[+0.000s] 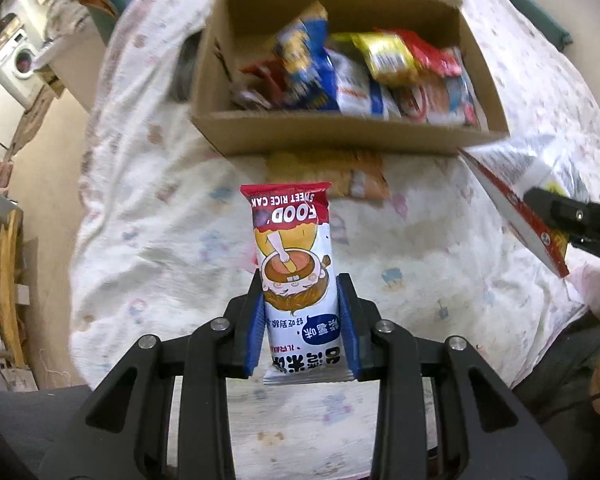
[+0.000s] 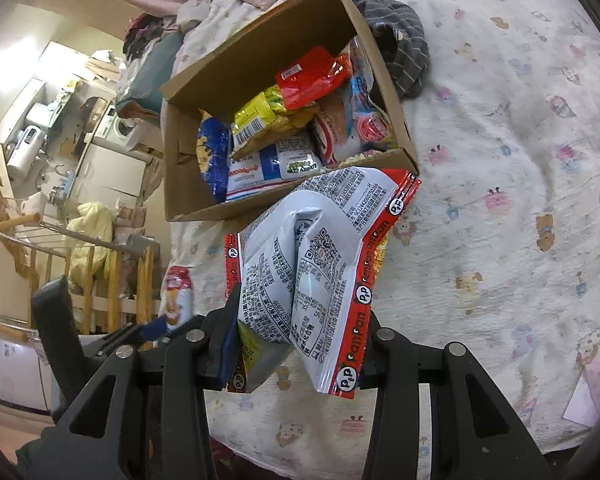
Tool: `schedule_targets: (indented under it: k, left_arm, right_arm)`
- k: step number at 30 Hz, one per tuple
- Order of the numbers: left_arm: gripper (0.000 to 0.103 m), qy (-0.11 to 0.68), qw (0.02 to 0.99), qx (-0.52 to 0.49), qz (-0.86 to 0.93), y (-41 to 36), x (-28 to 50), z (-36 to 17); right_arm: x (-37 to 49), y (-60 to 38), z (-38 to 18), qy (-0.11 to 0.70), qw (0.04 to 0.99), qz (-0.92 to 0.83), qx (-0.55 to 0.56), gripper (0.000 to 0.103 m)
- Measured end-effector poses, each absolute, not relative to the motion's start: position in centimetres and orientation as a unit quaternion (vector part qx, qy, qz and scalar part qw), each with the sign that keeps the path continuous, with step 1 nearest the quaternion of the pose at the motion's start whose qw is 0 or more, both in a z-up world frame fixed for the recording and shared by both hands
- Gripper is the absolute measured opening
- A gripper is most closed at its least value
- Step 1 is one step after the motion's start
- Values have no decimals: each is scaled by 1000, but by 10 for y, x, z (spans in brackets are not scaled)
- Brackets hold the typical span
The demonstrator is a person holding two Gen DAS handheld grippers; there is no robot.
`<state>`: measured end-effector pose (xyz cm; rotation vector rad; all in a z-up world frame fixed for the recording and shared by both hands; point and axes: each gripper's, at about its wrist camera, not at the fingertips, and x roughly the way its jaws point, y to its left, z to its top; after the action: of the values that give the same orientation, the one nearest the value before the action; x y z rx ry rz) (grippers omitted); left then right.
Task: Organize snacks
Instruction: 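Carry the rice cake packet over the box with the left gripper while the right carries the chip bag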
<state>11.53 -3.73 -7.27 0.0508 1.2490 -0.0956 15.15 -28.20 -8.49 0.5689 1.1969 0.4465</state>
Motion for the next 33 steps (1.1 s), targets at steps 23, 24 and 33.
schedule_targets:
  k: [23, 24, 33]
  left_arm:
    - [29, 516, 854, -30, -53, -17, 163, -7]
    - [29, 512, 857, -30, -54, -16, 166, -6]
    - [29, 490, 870, -27, -50, -9, 192, 3]
  right_arm:
    - [154, -318, -15, 432, 842, 206, 248, 44]
    - [156, -320, -14, 430, 844, 203, 248, 44]
    - [185, -322, -14, 429, 851, 179, 244, 44]
